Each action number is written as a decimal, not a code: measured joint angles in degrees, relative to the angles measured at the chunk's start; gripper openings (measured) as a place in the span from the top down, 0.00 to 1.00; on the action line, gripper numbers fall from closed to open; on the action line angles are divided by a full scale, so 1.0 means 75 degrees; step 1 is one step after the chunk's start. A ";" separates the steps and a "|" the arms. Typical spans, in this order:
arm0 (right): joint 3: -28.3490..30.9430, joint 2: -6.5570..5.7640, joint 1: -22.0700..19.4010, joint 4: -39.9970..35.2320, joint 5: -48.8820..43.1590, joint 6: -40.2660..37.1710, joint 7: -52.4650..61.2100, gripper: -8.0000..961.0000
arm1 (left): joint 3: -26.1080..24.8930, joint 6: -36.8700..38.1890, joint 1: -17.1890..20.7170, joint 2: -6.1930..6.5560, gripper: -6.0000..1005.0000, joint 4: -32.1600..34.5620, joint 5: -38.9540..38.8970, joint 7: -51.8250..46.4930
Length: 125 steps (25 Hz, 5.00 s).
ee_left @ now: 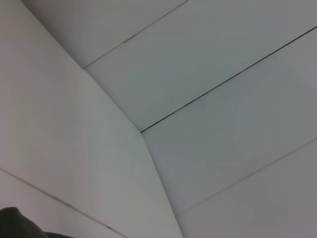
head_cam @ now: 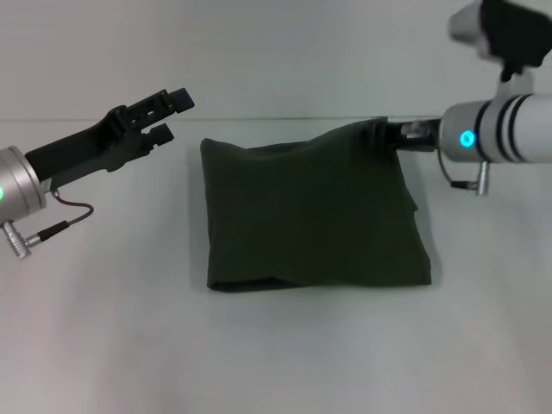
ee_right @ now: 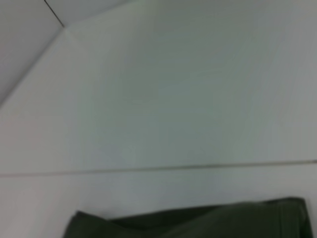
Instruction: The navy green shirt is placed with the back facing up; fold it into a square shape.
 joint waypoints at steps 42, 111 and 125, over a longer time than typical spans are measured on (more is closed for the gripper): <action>0.3977 -0.0846 -0.4024 -0.1073 0.4785 -0.5720 -0.3054 0.07 | 0.0113 -0.0347 0.0478 -0.0189 0.10 -0.1355 0.1957 -0.2028; 0.4224 -0.0971 -0.4047 -0.0551 0.4148 -0.5844 -0.3231 0.06 | -0.0749 0.2565 0.0989 0.0395 0.80 0.0523 0.4289 -0.0984; 0.2926 -0.0492 -0.2929 -0.2137 0.1455 -0.6139 -0.7064 0.06 | -0.0200 0.1594 -0.0034 0.0307 0.31 0.0486 0.3649 0.3741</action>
